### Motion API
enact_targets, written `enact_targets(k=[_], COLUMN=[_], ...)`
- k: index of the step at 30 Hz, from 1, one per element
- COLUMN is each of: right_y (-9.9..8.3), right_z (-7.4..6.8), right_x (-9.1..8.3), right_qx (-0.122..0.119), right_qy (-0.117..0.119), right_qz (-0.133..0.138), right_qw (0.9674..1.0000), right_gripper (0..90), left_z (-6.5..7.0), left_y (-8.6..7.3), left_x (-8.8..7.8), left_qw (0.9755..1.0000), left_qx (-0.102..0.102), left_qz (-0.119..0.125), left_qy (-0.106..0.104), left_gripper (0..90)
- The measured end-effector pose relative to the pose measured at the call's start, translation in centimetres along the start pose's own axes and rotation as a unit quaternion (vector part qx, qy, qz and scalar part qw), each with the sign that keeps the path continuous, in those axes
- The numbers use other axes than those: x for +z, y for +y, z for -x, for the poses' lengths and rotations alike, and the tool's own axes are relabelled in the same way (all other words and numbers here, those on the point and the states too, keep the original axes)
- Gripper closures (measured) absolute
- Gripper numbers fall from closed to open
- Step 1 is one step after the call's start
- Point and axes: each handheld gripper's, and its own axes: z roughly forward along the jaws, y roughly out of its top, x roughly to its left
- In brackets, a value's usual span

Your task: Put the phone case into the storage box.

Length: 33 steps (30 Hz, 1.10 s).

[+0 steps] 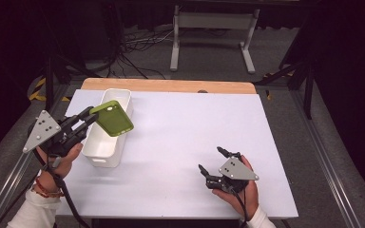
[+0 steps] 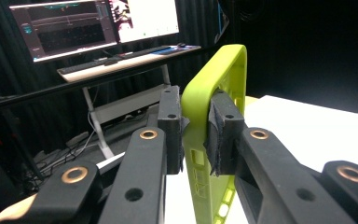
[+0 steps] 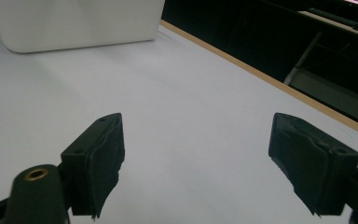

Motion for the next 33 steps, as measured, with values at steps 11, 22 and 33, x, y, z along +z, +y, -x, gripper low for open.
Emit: enact_targets(k=[11, 22, 33], right_y=[0.0, 0.0, 0.0], right_z=[0.3, 0.5, 0.5], right_x=[-0.1, -0.2, -0.2], right_qx=[0.003, 0.003, 0.003], right_qy=[-0.005, -0.009, -0.008], right_qz=[0.003, 0.005, 0.003], right_qw=[1.0, 0.9999, 1.0], right_gripper=[19.2, 19.2, 19.2], left_z=[-0.8, -1.4, -2.0], left_y=[-0.2, -0.5, -1.0], left_x=[-0.1, -0.1, 0.0], left_qw=[0.9999, 0.9999, 0.9997], left_qx=[-0.002, -0.001, 0.003], left_qz=[-0.003, -0.005, -0.008], left_qy=[0.01, 0.016, 0.024], left_gripper=[77.9, 77.9, 77.9])
